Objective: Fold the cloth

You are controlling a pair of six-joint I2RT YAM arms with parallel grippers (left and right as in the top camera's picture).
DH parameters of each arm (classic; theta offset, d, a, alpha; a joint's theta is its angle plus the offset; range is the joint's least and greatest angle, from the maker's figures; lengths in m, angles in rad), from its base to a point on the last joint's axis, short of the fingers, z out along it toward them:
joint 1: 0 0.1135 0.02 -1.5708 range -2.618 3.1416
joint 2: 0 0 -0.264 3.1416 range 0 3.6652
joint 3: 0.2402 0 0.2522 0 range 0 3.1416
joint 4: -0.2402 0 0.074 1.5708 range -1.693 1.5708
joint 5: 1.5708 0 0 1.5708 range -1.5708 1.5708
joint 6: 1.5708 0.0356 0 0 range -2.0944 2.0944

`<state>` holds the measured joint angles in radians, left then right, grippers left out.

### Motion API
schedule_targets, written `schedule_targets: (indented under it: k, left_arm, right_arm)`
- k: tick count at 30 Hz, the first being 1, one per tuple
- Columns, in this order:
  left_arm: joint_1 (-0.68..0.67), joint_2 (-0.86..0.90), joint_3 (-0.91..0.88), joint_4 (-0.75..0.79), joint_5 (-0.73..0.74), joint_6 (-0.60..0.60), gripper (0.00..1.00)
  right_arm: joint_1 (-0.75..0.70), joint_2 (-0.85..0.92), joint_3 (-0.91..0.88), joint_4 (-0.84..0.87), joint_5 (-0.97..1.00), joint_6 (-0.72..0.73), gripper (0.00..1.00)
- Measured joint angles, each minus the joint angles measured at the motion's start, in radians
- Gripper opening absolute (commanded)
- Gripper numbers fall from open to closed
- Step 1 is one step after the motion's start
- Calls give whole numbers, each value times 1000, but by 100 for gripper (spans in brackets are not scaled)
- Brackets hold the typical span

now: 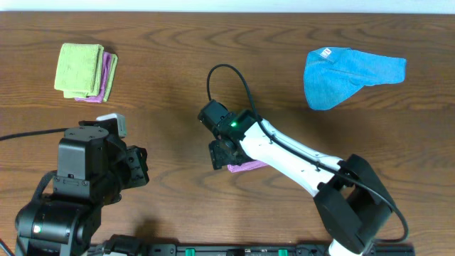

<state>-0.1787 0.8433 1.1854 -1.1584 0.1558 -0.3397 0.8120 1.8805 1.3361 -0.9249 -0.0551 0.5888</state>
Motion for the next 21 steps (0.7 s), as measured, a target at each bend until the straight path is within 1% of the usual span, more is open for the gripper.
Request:
schedule_targets:
  k: [2, 3, 6, 7, 8, 11, 12, 14, 16, 18, 19, 21]
  left_arm:
    - [0, 0, 0, 0, -3, 0, 26]
    - [0, 1, 0, 1, -3, 0, 26]
    - [0, 10, -1, 8, -12, 0, 27]
    - [0, 15, -3, 15, -16, 0, 31]
    - [0, 20, -9, 31, -22, 2, 38]
    - [0, 40, -65, 94, -23, 0, 41]
    - [0, 52, -98, 126, -12, 0, 46]
    - [0, 79, -167, 200, 27, 5, 65]
    - [0, 120, -247, 296, 83, 2, 77]
    - [0, 157, -319, 392, 147, 0, 98]
    - [0, 177, -352, 443, 180, -8, 96]
    - [-1, 223, -417, 550, 255, -31, 96]
  right_arm:
    - [0, 0, 0, -2, -46, -10, 7]
    - [-1, 0, 2, -5, -65, -16, 2]
    - [-8, -1, 20, -44, -100, -27, 1]
    - [-14, -3, 29, -54, -106, -34, 1]
    - [-22, -8, 41, -66, -110, -43, 2]
    - [-58, -45, 73, -108, -103, -60, 1]
    - [-74, -68, 79, -124, -89, -64, 2]
    - [-114, -121, 90, -160, -55, -71, 2]
    - [-159, -166, 97, -192, -20, -75, 2]
    - [-214, -198, 104, -223, 9, -80, 2]
    - [-247, -206, 106, -234, 21, -84, 2]
    - [-309, -208, 105, -241, 27, -97, 2]
